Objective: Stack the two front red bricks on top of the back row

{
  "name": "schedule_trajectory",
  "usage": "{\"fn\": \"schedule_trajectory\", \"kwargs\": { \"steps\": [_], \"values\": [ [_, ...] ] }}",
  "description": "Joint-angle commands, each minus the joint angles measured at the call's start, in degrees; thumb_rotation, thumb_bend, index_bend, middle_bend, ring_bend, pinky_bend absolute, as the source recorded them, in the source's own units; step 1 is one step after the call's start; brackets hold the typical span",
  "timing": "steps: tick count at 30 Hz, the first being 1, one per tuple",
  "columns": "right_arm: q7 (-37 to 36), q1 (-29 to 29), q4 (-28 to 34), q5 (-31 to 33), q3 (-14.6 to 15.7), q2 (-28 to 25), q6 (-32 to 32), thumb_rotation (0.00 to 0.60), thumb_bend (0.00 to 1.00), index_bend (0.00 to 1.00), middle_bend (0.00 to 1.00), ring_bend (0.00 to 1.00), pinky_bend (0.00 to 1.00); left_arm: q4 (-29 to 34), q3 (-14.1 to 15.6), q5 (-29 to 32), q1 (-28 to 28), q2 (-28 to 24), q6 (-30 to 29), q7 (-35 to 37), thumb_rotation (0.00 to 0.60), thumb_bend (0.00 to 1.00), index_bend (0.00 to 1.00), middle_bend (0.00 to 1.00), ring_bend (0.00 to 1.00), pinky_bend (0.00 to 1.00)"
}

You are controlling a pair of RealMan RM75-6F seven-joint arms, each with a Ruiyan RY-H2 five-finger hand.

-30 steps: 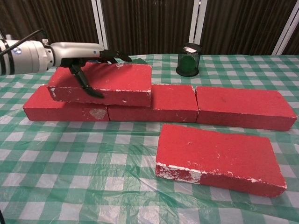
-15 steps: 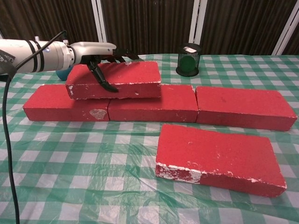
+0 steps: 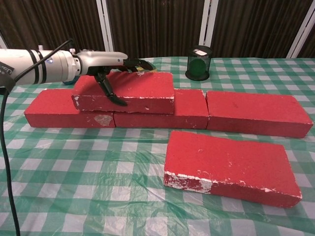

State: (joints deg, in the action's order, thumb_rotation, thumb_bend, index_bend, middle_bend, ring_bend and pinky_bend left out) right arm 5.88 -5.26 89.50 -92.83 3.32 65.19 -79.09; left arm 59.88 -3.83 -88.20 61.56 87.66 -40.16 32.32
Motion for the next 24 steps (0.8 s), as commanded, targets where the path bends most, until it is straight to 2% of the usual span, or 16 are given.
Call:
{"fn": "schedule_trajectory", "kwargs": {
  "steps": [1,8,17,24],
  "values": [
    [-0.04,0.07,0.02,-0.05,0.02,-0.03,-0.19,0.538,0.15,0.0,0.0,0.0,0.0,-0.05,-0.05,0.55,0.06,-0.05,0.44,-0.29,0.6,0.25,0.0,0.0,0.29,0.52],
    [0.21,-0.08,0.01,0.17,0.03,0.07,0.15,0.538,0.15,0.0,0.0,0.0,0.0,-0.66,0.1,1.43,0.0,0.03,1.17,-0.17,0.6,0.25,0.0,0.0,0.29,0.51],
    [0.36,-0.02,0.11,0.29,0.02,0.08,-0.05,0.539,0.15,0.0,0.0,0.0,0.0,-1.35,0.48,1.25,0.13,0.31,1.21,0.66,0.6,0.25,0.0,0.0,0.14,0.31],
    [0.46,-0.04,0.14,0.41,0.01,0.1,-0.02,0.538,0.15,0.0,0.0,0.0,0.0,-1.3,0.72,1.15,0.15,0.18,1.11,1.01,0.6,0.25,0.0,0.0,0.12,0.24]
  ]
}}
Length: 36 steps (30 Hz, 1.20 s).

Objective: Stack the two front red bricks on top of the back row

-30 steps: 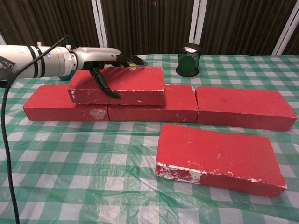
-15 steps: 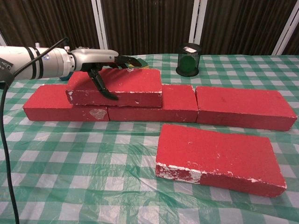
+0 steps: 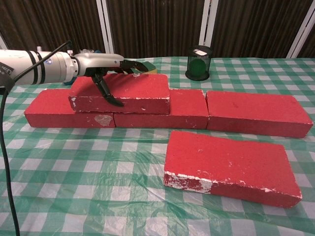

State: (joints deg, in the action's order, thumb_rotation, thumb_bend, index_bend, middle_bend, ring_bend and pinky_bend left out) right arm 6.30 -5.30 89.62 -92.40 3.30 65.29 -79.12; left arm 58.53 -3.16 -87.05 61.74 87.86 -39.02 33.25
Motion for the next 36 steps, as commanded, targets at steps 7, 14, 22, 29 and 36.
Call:
{"fn": "schedule_trajectory", "kwargs": {
  "steps": [7,14,22,29,36],
  "values": [
    [0.21,0.05,0.1,0.05,0.0,0.05,-0.12,0.538,0.15,0.0,0.0,0.0,0.0,-0.34,0.24,-0.11,0.01,0.15,-0.16,0.17,0.6,0.25,0.0,0.0,0.07,0.19],
    [0.34,-0.04,0.06,0.16,0.0,0.11,0.06,0.538,0.15,0.0,0.0,0.0,0.0,-0.16,0.42,-0.03,0.13,-0.05,0.25,0.22,0.6,0.25,0.0,0.0,0.0,0.18],
    [0.48,0.03,0.13,0.16,0.01,0.12,-0.1,0.537,0.15,0.0,0.0,0.0,0.0,0.29,0.38,0.18,0.01,-0.32,0.0,-0.37,0.6,0.25,0.0,0.0,0.0,0.13],
    [0.58,0.03,0.11,0.28,-0.05,0.2,-0.12,0.539,0.15,0.0,0.0,0.0,0.0,0.79,0.58,0.3,0.04,-0.61,0.48,-0.62,0.6,0.25,0.0,0.0,0.0,0.13],
    [0.61,0.02,0.17,0.36,-0.06,0.15,-0.08,0.539,0.15,0.0,0.0,0.0,0.0,1.22,0.44,0.34,0.04,-0.71,0.23,-1.14,0.6,0.25,0.0,0.0,0.0,0.12]
  ]
}}
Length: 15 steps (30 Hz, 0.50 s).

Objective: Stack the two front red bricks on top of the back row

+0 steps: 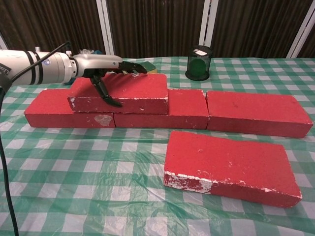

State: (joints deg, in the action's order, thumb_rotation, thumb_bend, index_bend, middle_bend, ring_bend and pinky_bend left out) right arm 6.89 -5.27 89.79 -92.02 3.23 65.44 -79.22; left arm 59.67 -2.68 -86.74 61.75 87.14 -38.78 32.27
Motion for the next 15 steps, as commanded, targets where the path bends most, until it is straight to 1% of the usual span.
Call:
{"fn": "schedule_trajectory", "kwargs": {
  "steps": [1,12,15],
  "values": [
    [0.02,-0.02,0.01,-0.01,0.02,-0.01,0.05,0.539,0.15,0.0,0.0,0.0,0.0,0.14,-0.04,0.07,0.03,-0.01,0.04,-0.3,0.6,0.25,0.0,0.0,0.0,0.12],
    [0.01,-0.03,0.03,0.05,0.01,-0.03,0.07,0.538,0.15,0.0,0.0,0.0,0.0,0.34,-0.12,0.76,-0.06,-0.03,0.76,-1.14,0.6,0.25,0.0,0.0,0.0,0.1],
    [0.09,-0.02,0.06,0.11,-0.02,0.0,0.04,0.538,0.15,0.0,0.0,0.0,0.0,0.4,-0.26,0.94,-0.17,-0.05,0.65,-1.14,0.6,0.23,0.0,0.0,0.0,0.09]
  ]
}}
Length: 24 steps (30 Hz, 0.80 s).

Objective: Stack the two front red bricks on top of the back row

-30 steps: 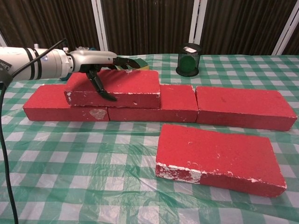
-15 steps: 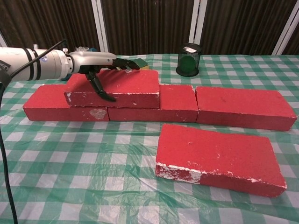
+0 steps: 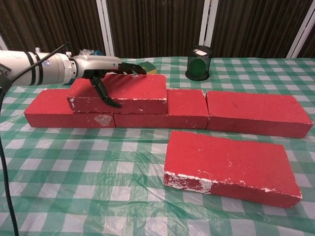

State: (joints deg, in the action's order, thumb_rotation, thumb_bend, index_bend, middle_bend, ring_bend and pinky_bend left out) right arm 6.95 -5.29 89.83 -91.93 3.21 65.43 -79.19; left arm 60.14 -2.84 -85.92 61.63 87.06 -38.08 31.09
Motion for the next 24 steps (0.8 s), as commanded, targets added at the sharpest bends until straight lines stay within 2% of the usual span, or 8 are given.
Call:
{"fn": "schedule_trajectory", "kwargs": {
  "steps": [1,9,14,17,21,24],
  "values": [
    [0.05,0.0,0.02,0.04,0.01,0.01,0.03,0.537,0.15,0.0,0.0,0.0,0.0,-0.05,-0.17,0.16,-0.09,0.03,-0.16,0.11,0.6,0.22,0.0,0.0,0.0,0.08],
    [0.04,0.01,0.01,0.06,-0.04,0.04,-0.05,0.538,0.15,0.0,0.0,0.0,0.0,0.83,-0.12,-0.12,-0.11,-0.52,-0.16,1.01,0.6,0.21,0.0,0.0,0.0,0.04],
    [0.02,-0.01,0.02,-0.16,0.05,0.07,-0.08,0.538,0.15,0.0,0.0,0.0,0.0,2.48,-0.39,-1.13,-0.79,-1.3,-3.13,1.38,0.6,0.21,0.0,0.0,0.0,0.03],
    [-0.54,-0.03,-0.02,-1.18,0.34,0.04,-0.52,0.538,0.15,0.0,0.0,0.0,0.0,5.52,-0.23,-2.54,-1.9,-3.34,-6.61,0.87,0.6,0.21,0.0,0.0,0.0,0.03],
    [-4.28,-0.55,-0.01,-3.87,1.46,-0.07,-0.62,0.534,0.15,0.0,0.0,0.0,0.0,13.07,1.32,-4.8,-5.92,-8.5,-13.79,-1.82,0.6,0.21,0.0,0.0,0.0,0.03],
    [-10.44,-1.33,0.29,-5.92,2.2,0.27,-0.73,0.533,0.15,0.0,0.0,0.0,0.0,19.18,4.94,-7.04,-11.87,-13.16,-20.82,-7.5,0.6,0.23,0.0,0.0,0.0,0.02]
  ]
}}
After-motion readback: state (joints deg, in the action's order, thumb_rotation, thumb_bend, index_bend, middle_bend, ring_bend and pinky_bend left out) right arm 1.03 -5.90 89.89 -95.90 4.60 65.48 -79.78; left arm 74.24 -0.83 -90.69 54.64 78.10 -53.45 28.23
